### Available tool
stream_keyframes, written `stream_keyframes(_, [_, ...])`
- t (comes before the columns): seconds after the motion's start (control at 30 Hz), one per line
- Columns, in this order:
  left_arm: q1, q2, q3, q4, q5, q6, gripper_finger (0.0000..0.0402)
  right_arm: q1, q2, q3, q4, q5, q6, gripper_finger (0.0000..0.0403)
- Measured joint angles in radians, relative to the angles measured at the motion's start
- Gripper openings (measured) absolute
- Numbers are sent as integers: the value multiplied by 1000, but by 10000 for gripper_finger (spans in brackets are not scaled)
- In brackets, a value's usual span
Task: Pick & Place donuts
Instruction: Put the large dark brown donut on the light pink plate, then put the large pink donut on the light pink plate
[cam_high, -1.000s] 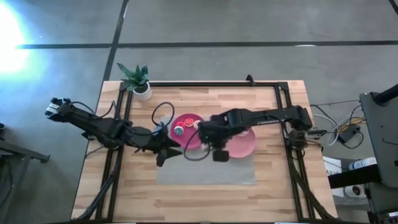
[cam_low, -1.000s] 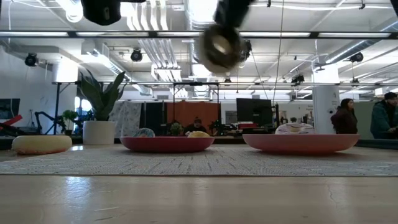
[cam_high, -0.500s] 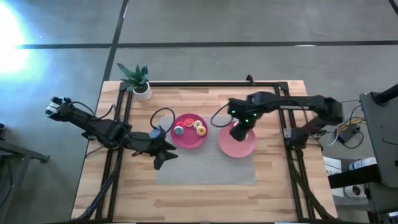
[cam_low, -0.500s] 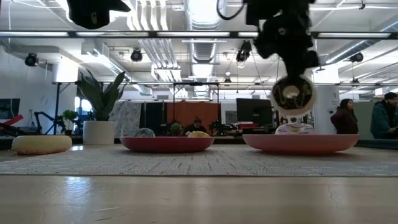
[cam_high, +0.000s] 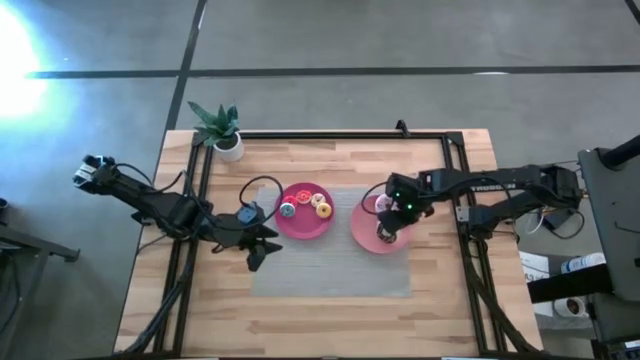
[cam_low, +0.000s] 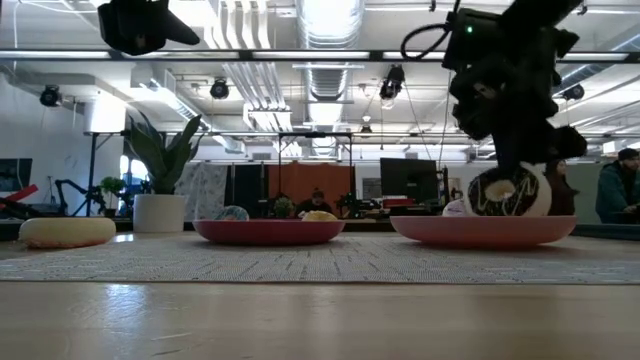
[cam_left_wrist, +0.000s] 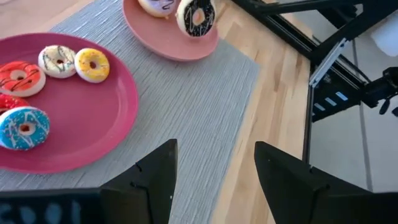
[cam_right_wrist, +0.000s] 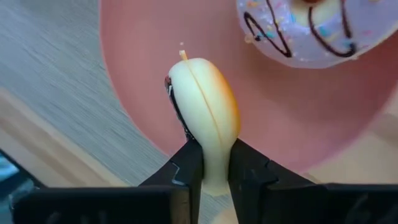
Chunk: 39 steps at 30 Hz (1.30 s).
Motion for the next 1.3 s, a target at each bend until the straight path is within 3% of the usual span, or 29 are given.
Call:
stream_keyframes(0.17, [0,0,0,-20,0,-21,187,19,1,-56,79,13,71,69])
stream_keyframes(0.7, [1,0,0,-115,0,-31,187,26,-1,-42,-117,146,-26,169])
stream_keyframes(1.1, [-2,29,0,-593,11,-242,187,83,-1,89,-227,292,-231,182])
stream_keyframes(1.3, [10,175,-4,-653,22,-247,187,85,-1,139,-232,339,-249,182])
